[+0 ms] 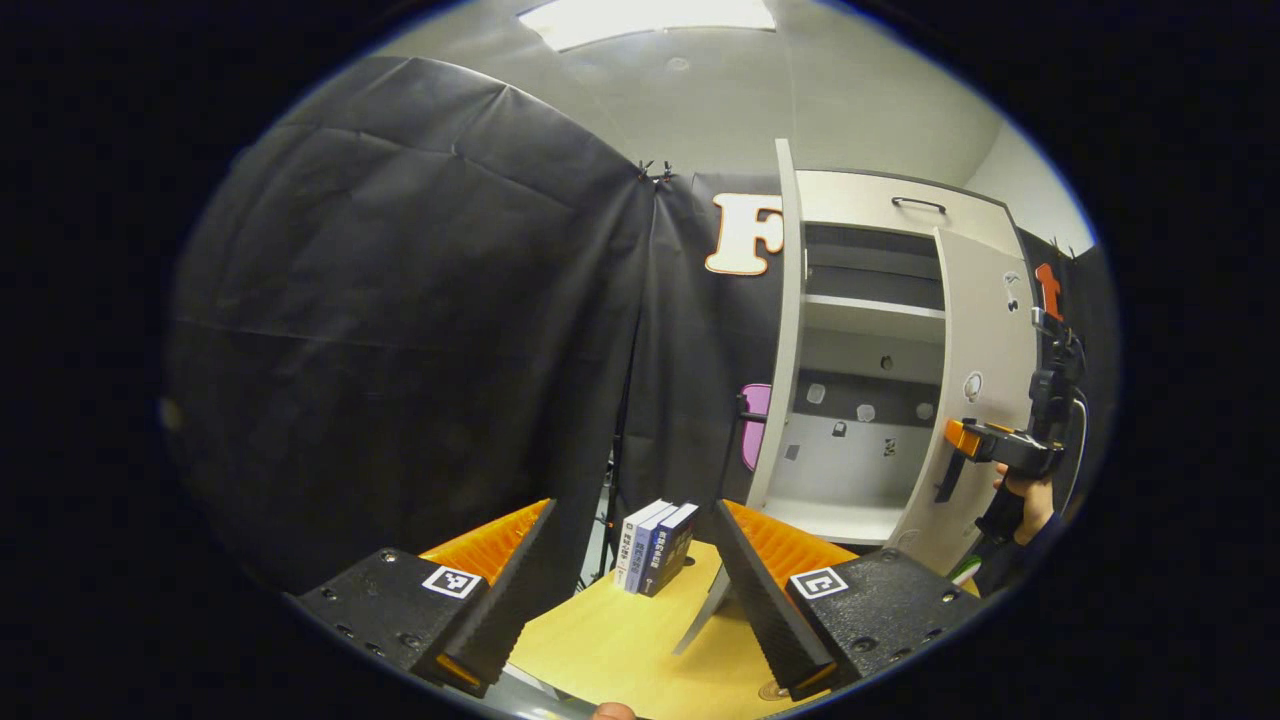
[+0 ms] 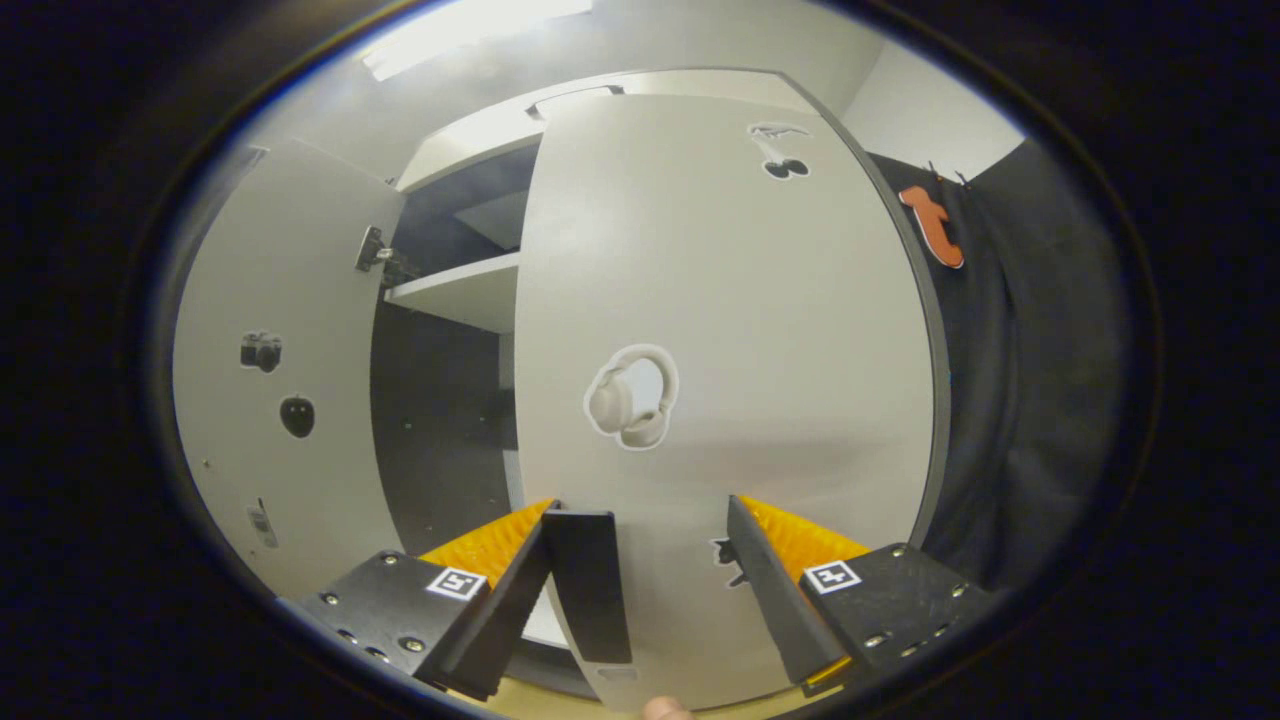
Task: Grasp the bottle in the cabinet with the left hand and place it on the coaster, then close the right door with the right hand and the left door with the left hand.
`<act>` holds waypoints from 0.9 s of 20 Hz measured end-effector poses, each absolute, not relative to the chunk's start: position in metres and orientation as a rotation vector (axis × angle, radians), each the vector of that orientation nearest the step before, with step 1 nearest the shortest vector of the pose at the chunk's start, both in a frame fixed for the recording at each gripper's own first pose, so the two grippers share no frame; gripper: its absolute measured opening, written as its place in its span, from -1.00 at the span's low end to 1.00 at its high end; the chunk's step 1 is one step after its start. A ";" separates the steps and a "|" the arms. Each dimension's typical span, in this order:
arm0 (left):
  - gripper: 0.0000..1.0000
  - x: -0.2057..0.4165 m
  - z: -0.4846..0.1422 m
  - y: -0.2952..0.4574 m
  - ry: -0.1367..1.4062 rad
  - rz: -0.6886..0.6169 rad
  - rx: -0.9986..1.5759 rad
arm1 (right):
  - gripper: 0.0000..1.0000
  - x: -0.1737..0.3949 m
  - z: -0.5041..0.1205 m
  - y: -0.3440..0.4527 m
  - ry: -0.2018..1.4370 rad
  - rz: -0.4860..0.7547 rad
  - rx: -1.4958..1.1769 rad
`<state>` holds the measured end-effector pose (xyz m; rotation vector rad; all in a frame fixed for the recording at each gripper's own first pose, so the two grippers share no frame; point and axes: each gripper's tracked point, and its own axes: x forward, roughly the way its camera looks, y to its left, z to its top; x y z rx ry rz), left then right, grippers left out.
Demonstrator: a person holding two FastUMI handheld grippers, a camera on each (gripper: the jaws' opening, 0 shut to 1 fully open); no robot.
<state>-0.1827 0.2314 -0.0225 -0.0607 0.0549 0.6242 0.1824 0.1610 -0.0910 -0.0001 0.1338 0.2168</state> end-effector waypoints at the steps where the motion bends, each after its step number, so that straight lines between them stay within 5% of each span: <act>1: 0.86 -0.184 -0.022 0.234 0.056 0.630 -0.060 | 0.93 0.184 -0.092 0.162 0.133 0.210 -0.006; 18: 1.00 -0.192 -0.030 0.252 0.071 0.677 -0.064 | 0.99 0.191 -0.098 0.168 0.135 0.137 -0.059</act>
